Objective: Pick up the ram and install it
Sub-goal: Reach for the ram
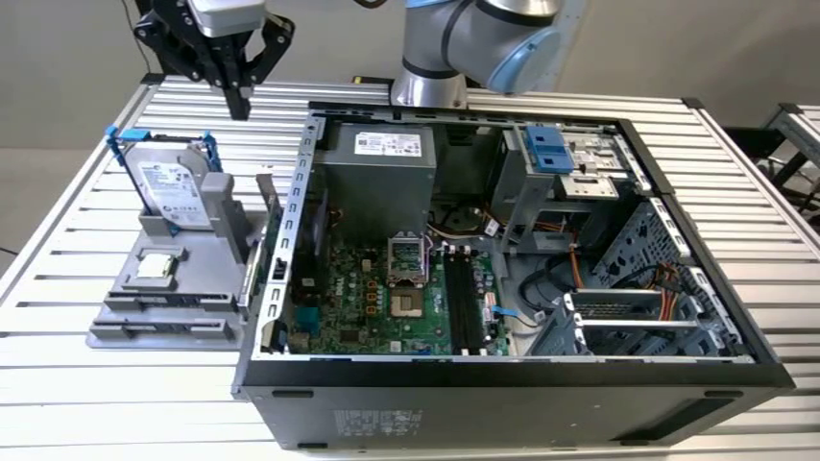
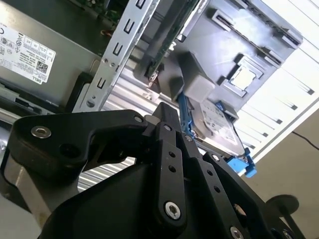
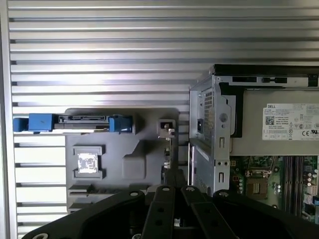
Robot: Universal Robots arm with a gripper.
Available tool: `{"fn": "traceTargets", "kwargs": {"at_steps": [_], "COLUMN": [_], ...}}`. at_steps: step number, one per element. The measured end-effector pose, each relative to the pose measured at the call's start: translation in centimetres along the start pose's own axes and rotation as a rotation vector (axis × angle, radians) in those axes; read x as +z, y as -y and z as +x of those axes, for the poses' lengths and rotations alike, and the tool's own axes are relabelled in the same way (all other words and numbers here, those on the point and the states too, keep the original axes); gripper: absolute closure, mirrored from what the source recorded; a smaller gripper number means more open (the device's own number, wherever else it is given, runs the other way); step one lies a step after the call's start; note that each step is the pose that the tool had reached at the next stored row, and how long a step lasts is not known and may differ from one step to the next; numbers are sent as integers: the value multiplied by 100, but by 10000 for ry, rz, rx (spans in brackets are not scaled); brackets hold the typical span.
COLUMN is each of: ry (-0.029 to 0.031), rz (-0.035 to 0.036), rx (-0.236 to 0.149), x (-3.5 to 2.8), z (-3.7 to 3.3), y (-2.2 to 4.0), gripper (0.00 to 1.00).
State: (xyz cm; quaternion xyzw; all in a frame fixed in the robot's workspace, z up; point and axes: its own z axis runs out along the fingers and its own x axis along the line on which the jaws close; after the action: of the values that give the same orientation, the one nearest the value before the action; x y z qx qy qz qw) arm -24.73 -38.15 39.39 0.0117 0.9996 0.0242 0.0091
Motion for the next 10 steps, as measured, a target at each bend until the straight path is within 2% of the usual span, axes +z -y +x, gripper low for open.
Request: {"fn": "traceTargets", "kwargs": {"at_steps": [10], "ry": [-9], "rz": [-2], "rx": [-63], "x": [-1], "z": [149], "y": [-26], "gripper": [100]}}
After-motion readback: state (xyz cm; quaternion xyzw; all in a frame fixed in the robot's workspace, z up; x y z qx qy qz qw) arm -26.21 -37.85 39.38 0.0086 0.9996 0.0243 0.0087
